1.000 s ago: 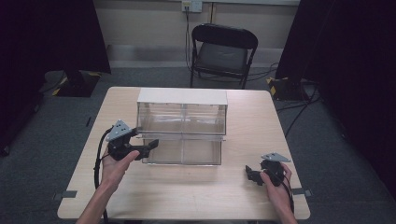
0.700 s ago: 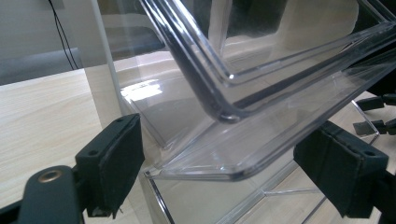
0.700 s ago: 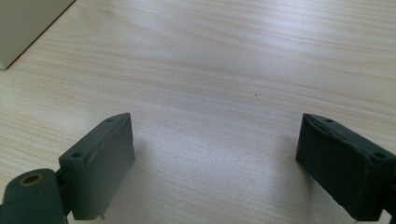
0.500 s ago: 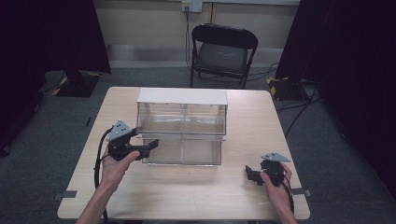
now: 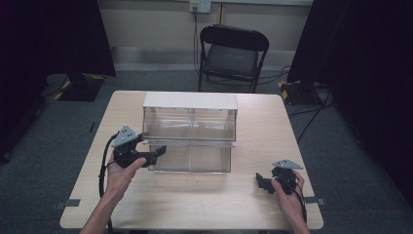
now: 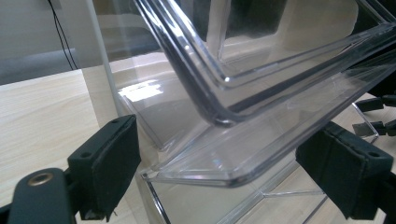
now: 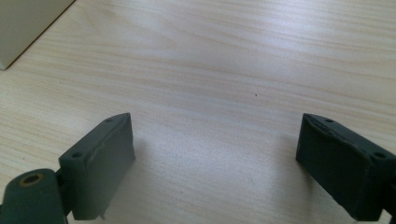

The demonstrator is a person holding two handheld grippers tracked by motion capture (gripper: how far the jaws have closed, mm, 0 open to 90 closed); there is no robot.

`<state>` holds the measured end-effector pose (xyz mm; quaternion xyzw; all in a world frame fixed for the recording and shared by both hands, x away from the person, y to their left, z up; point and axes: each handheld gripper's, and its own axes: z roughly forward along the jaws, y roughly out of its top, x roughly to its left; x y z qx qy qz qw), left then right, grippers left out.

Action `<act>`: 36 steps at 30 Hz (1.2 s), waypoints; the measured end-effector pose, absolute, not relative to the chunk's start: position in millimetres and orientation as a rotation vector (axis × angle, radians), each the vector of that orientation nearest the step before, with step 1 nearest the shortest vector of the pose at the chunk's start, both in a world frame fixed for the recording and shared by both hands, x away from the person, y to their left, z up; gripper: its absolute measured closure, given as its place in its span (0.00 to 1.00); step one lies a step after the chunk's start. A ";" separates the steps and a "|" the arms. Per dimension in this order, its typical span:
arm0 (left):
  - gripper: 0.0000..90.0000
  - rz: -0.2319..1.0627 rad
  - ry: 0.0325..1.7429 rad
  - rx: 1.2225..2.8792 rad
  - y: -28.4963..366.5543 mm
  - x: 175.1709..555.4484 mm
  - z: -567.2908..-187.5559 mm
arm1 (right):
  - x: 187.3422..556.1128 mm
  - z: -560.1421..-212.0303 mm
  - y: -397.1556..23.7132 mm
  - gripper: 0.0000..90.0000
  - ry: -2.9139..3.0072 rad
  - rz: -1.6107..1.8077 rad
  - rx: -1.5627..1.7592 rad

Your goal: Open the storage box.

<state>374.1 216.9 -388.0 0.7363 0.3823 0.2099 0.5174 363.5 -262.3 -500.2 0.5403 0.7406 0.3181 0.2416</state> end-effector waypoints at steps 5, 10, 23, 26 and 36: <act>0.14 0.504 0.921 1.769 216.2 374.1 -387.8 | 363.6 -500.2 -262.3 0.12 2.025 0.870 1.477; 0.13 0.505 0.924 1.766 215.5 374.4 -387.9 | 363.6 -500.2 -262.3 0.12 2.025 0.870 1.477; 0.12 0.501 0.924 1.763 215.3 374.3 -387.9 | 363.5 -500.2 -262.3 0.12 2.025 0.870 1.477; 0.12 0.502 0.923 1.761 215.1 374.3 -387.8 | 363.6 -500.2 -262.3 0.12 2.025 0.870 1.477; 0.11 0.506 0.921 1.760 214.9 374.2 -387.8 | 363.6 -500.2 -262.3 0.12 2.025 0.870 1.477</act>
